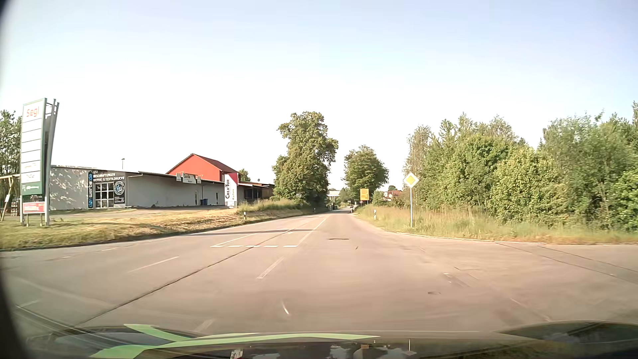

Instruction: Follow the waypoints while adhering to traffic rules and regulations

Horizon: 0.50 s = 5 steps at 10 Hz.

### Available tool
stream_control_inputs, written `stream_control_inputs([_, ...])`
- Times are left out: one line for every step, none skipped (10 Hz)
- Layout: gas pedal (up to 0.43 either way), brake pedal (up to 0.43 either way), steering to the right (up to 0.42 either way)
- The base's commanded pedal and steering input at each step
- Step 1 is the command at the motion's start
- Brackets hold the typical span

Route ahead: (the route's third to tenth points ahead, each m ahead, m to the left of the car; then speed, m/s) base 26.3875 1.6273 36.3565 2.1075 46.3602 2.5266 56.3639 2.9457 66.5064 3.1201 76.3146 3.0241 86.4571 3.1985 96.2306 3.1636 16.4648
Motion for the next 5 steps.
stream_control_inputs([0.118,0.000,-0.004])
stream_control_inputs([0.118,0.000,-0.005])
stream_control_inputs([0.110,0.000,-0.004])
stream_control_inputs([0.087,0.000,-0.004])
stream_control_inputs([0.087,0.000,-0.004])
